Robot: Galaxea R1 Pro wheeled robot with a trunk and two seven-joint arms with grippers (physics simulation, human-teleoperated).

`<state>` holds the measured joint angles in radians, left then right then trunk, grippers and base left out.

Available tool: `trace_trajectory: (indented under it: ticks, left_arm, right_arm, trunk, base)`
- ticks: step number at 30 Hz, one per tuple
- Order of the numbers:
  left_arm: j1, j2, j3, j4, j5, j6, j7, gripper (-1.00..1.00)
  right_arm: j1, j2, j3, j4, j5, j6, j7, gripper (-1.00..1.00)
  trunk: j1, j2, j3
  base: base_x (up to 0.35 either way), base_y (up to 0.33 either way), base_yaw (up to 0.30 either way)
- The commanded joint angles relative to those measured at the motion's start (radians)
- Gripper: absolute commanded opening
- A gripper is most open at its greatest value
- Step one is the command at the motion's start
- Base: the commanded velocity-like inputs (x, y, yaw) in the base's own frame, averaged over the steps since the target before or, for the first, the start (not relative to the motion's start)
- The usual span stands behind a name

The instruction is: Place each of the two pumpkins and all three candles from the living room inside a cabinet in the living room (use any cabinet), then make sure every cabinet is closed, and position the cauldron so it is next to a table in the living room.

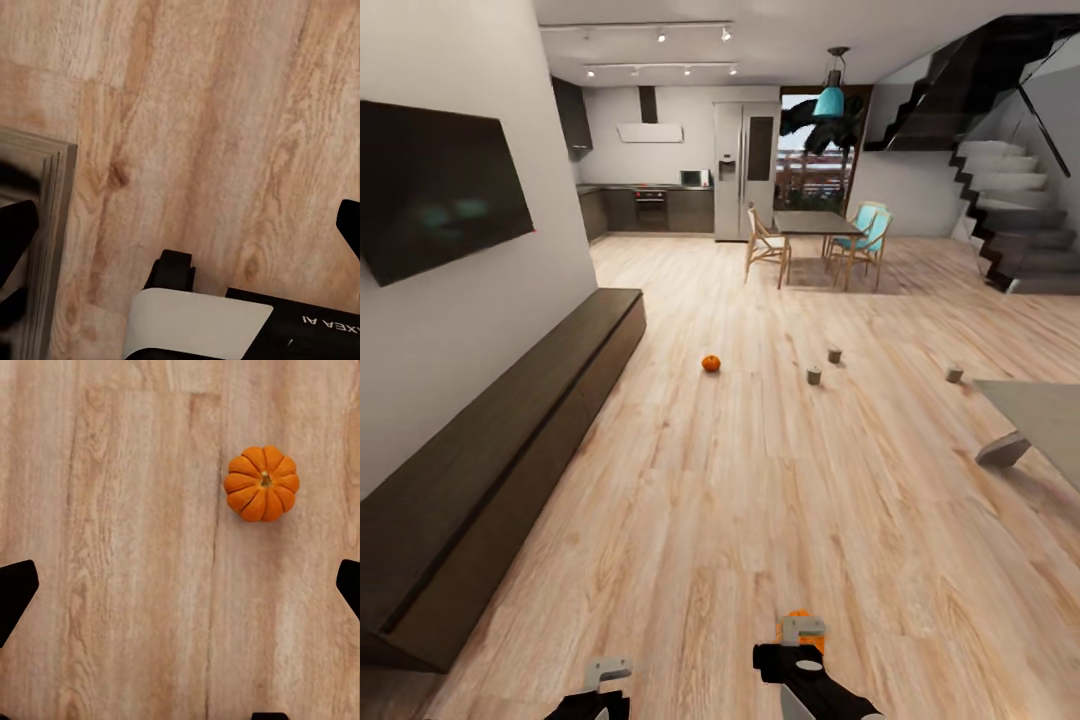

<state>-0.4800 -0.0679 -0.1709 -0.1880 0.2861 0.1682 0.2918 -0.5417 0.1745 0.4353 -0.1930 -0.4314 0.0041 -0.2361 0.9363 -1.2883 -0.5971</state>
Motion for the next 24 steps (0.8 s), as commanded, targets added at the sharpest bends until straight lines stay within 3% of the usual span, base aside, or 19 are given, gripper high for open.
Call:
trace_trajectory:
  ticks: [1,10,24]
  left_arm:
    - [0.0,0.0,-0.009,-0.002,0.009,0.005,0.006,1.0]
    - [0.0,0.0,-0.009,-0.002,0.008,0.005,0.006,1.0]
    - [0.0,0.0,-0.009,-0.002,0.008,0.005,0.006,1.0]
  right_arm:
    - [-0.001,0.0,0.008,0.0,-0.007,0.0,-0.006,1.0]
    - [0.0,0.0,0.008,0.0,-0.007,0.0,-0.006,1.0]
    - [0.0,0.0,0.008,0.0,-0.007,0.0,-0.006,1.0]
  trunk:
    - [0.0,0.0,-0.001]
    - [0.0,0.0,-0.001]
    - [0.0,0.0,-0.003]
  base:
    - [0.234,0.113,0.29]
    - [0.198,-0.027,0.281]
    - [0.125,-0.017,0.184]
